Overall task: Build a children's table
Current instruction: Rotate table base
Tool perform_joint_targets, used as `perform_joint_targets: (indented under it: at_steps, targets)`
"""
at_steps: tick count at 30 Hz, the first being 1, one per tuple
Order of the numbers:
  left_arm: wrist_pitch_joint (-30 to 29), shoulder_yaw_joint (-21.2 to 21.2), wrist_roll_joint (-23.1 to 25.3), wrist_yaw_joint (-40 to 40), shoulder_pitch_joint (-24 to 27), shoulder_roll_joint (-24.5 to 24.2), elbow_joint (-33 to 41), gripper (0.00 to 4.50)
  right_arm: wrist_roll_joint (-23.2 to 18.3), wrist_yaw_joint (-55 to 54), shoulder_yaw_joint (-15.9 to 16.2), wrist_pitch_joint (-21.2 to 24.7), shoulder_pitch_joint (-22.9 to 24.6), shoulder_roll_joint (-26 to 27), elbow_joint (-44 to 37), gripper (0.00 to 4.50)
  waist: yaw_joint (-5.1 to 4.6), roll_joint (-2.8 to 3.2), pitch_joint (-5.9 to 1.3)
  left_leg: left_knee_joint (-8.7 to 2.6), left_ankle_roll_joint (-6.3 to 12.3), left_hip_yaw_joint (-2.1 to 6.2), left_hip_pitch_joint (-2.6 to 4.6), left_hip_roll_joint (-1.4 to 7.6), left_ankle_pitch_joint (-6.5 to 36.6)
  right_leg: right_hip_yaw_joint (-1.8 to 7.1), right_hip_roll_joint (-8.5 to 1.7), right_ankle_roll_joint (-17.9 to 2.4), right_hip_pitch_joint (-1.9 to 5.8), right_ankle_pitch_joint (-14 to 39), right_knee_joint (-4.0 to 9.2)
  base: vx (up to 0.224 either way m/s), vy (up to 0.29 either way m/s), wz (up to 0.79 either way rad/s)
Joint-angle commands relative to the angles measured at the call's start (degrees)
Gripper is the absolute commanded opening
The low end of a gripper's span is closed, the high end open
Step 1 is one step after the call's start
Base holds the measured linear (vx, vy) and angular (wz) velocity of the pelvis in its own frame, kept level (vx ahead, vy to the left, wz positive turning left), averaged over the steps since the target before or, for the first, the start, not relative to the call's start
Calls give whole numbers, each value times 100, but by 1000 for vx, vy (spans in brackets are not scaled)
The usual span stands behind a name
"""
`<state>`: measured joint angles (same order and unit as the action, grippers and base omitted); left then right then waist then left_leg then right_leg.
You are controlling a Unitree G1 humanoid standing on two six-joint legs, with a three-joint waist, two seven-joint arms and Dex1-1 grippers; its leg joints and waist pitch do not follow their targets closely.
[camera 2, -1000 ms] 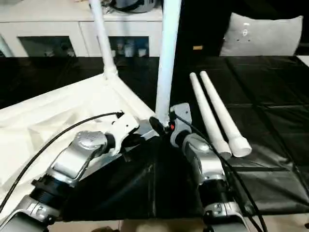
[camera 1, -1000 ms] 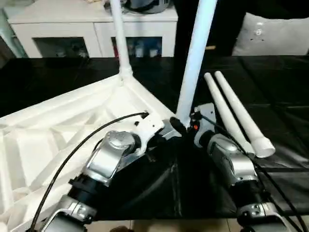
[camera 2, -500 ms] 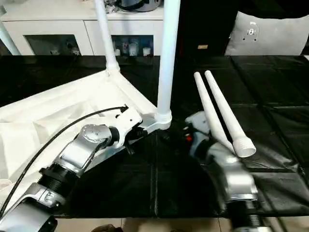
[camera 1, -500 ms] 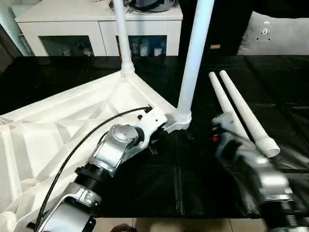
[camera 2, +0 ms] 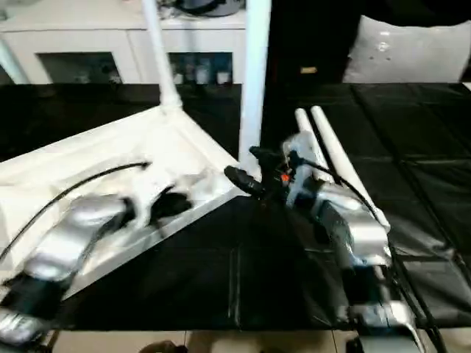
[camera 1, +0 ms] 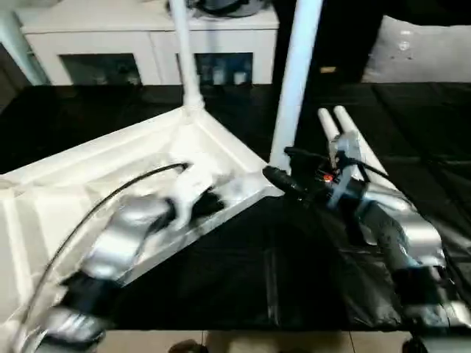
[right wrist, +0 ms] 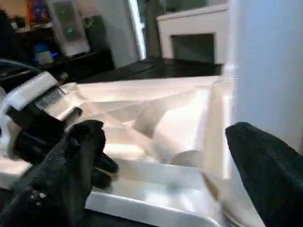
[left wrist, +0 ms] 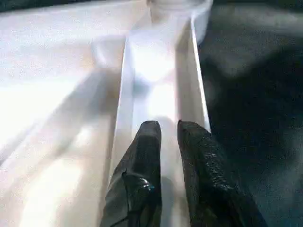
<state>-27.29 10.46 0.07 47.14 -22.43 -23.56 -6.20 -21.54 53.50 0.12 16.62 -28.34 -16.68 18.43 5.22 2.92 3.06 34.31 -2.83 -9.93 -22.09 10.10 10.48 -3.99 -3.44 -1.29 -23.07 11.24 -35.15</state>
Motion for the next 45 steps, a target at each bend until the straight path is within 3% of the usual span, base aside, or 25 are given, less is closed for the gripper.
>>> perform_joint_targets:
  at_steps: [1, 2, 4, 7, 9, 10, 13, 16, 20, 24, 25, 27, 28, 30, 33, 36, 39, 44, 45]
  targets:
    - [-131, -188, -59, 76, 31, -231, 361, 79, 126, 85, 61, -170, -235, 38, 378, 450, 12, -40, -394, -361, 440, 112, 112, 321, 771, 283, -479, -1340, 277, 790, 390, 0, 0, 0]
    - [-131, -188, -59, 76, 31, -231, 361, 79, 126, 85, 61, -170, -235, 38, 378, 450, 12, -62, -399, -361, 432, 109, 102, 320, 760, 279, -482, -1352, 282, 766, 373, 0, 0, 0]
    - [-276, -382, -56, 63, 117, -541, 545, 79, 318, -255, -62, -663, -697, 189, 1217, 450, -20, -42, -377, -380, 373, 116, 77, 300, 835, 271, -488, -1352, 284, 910, 382, 0, 0, 0]
    - [-415, -494, -68, 27, 150, -652, 710, 79, 442, -822, -279, -1072, -1097, 292, 1960, 450, -18, -33, -382, -368, 271, 104, 117, 302, 889, 288, -504, -1318, 265, 1092, 394, 0, 0, 0]
    - [-525, -540, -84, 2, 166, -709, 840, 79, 519, -1403, -465, -1438, -1388, 336, 2497, 450, 3, -17, -403, -361, 239, 103, 130, 315, 819, 294, -517, -1370, 253, 953, 368, 0, 0, 0]
    - [-569, -566, -94, -17, 174, -735, 899, 79, 512, -1698, -593, -1630, -1545, 367, 2782, 450, 27, 38, -406, -356, 212, 99, 145, 312, 817, 293, -504, -1369, 237, 905, 365, 0, 0, 0]
    - [-669, -626, -84, -138, 153, -769, 950, 79, 550, -1953, -674, -1921, -1696, 399, 3101, 450, 56, 3, -417, -348, 236, 89, 124, 295, 737, 286, -468, -1389, 263, 568, 321, 0, 0, 0]
    - [-762, -649, 167, -483, 37, -858, 766, 79, 610, -1550, -467, -1811, -1535, 523, 2933, 450, 51, -30, -429, -328, 409, 95, 73, 271, 583, 275, -460, -1374, 310, 274, 281, 0, 0, 0]
    - [-803, -626, 465, -737, 1, -1008, 631, 79, 823, -1241, -114, -1891, -1303, 594, 2878, 450, 8, -32, -423, -325, 487, 99, 64, 277, 607, 266, -479, -1359, 314, 440, 317, 0, 0, 0]
    - [-1065, -621, 807, -899, -22, -1446, 519, 43, 1114, -1172, 329, -1542, -769, 549, 2453, 450, -30, -6, -409, -343, 421, 114, 70, 275, 707, 263, -448, -1306, 303, 660, 335, 0, 0, 0]
    - [-1099, -526, 976, -852, 18, -1763, 524, 36, 1221, -1268, 428, -1390, -598, 533, 2320, 450, -34, 1, -401, -354, 377, 122, 87, 274, 797, 260, -450, -1290, 295, 795, 359, 0, 0, 0]
    - [-1124, -489, 1055, -754, 71, -2033, 564, 17, 1317, -1368, 493, -1201, -453, 519, 2185, 450, -45, 5, -392, -370, 288, 125, 104, 285, 950, 273, -452, -1245, 277, 1010, 373, 0, 0, 0]
    - [-1177, -500, 1060, -658, 104, -2153, 615, 7, 1368, -1419, 531, -1122, -370, 519, 2086, 450, -37, 54, -394, -368, 259, 126, 114, 285, 980, 278, -456, -1255, 268, 1031, 372, 0, 0, 0]
    - [-1257, -491, 1072, -470, 170, -2373, 717, 2, 1386, -1510, 560, -901, -256, 550, 1930, 450, -38, 34, -383, -383, 197, 125, 119, 292, 1047, 287, -453, -1250, 261, 1045, 381, 0, 0, 0]
    - [-1422, -317, 1056, -74, 335, -2748, 899, 2, 1442, -1592, 650, -778, -173, 640, 1821, 450, -35, 64, -383, -399, 148, 134, 129, 305, 1137, 293, -458, -1269, 238, 968, 365, 0, 0, 0]
    - [-1474, -207, 882, 128, 465, -2758, 964, 2, 1547, -1703, 757, -779, -227, 790, 1942, 450, -39, 56, -378, -403, 97, 129, 128, 297, 1190, 300, -462, -1309, 238, 929, 363, 0, 0, 0]
    - [-1474, -43, 712, 179, 499, -2509, 917, 2, 1689, -1928, 828, -759, -405, 1001, 2248, 450, -41, 63, -380, -418, -7, 135, 139, 305, 1297, 310, -479, -1345, 233, 953, 357, 0, 0, 0]
    - [-1317, 332, 717, 318, 506, -2196, 711, 2, 1881, -2348, 885, -762, -740, 1252, 2811, 450, -49, 41, -383, -408, -30, 130, 130, 282, 1237, 318, -491, -1326, 252, 933, 352, 0, 0, 0]
    - [-1006, 499, 649, 549, 533, -2134, 676, 2, 1861, -2361, 861, -792, -816, 1326, 2863, 450, -59, 13, -369, -422, -26, 130, 134, 288, 1341, 323, -490, -1253, 254, 1117, 377, 0, 0, 0]
